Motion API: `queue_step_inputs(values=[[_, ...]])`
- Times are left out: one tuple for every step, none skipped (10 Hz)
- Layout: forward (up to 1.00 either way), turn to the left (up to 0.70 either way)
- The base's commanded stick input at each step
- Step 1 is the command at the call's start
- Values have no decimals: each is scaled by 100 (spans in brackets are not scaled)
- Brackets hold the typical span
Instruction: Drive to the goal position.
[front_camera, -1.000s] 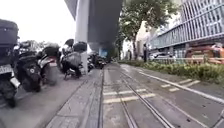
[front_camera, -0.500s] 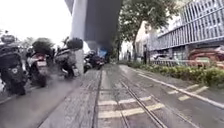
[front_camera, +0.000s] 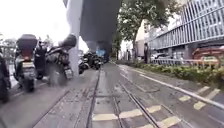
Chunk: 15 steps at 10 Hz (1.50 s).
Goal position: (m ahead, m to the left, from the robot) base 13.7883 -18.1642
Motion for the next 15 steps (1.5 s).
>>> queue_step_inputs(values=[[70,0],[70,0],[70,0],[70,0],[70,0],[70,0],[70,0],[70,0],[70,0],[70,0],[70,0],[70,0],[70,0],[70,0],[70,0]])
